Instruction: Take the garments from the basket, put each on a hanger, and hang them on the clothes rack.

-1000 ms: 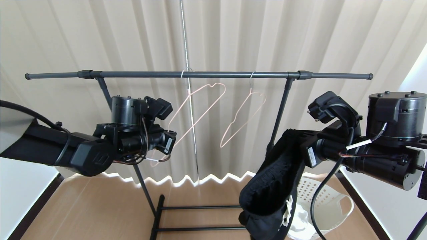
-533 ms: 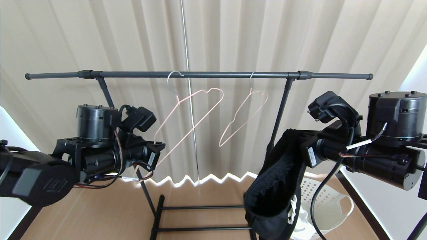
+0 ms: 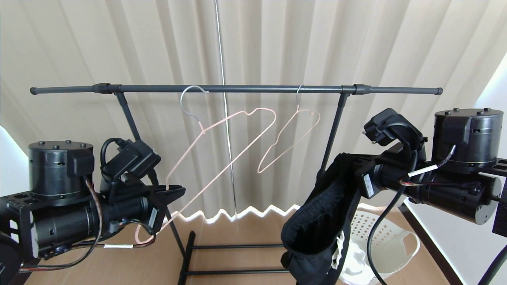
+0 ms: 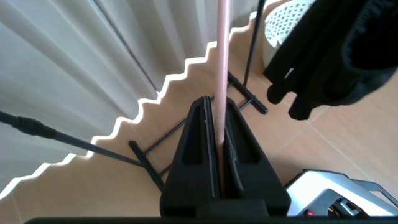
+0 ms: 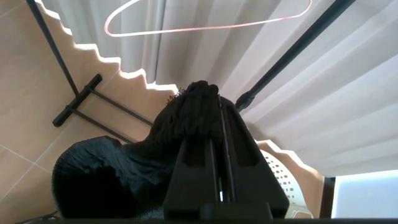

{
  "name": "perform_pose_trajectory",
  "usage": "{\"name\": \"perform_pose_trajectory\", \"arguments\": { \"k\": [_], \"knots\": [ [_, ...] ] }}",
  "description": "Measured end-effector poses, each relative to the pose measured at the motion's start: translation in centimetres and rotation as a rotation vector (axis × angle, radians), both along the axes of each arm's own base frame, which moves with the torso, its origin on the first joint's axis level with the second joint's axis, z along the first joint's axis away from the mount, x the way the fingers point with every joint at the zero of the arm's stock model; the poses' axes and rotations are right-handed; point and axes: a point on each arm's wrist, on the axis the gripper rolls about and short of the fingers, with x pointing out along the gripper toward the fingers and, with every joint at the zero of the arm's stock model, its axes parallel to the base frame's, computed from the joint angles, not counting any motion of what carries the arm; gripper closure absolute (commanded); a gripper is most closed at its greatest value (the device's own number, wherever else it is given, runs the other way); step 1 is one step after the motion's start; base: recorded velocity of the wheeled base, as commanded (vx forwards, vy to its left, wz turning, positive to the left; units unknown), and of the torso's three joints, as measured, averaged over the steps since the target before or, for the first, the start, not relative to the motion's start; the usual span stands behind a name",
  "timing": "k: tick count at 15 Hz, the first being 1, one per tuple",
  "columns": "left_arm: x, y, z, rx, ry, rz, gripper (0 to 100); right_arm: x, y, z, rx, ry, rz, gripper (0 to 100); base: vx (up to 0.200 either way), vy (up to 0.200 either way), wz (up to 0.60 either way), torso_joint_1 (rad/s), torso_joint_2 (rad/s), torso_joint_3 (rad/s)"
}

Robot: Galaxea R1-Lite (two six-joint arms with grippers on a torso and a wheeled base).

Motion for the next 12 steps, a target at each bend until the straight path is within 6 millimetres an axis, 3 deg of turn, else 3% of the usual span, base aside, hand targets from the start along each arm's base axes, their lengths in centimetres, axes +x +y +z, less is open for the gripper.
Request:
{"name": "perform_pose_trajectory", "arguments": {
  "k": [5,12],
  "knots": [
    [-2.2,0.2,-1.0,0.053,-0.013,-0.119,100,0.4,0.2,-0.3,-0.01,0.004,-0.02,100,0.0,0.0,0.0,0.0,0.0,0.0],
    [-3.7,-1.3,-2.0,0.076,0.017,-0.219,100,1.7,0.6,-0.5,-0.015,-0.055,-0.114,100,0.0,0.0,0.0,0.0,0.0,0.0]
  ]
}}
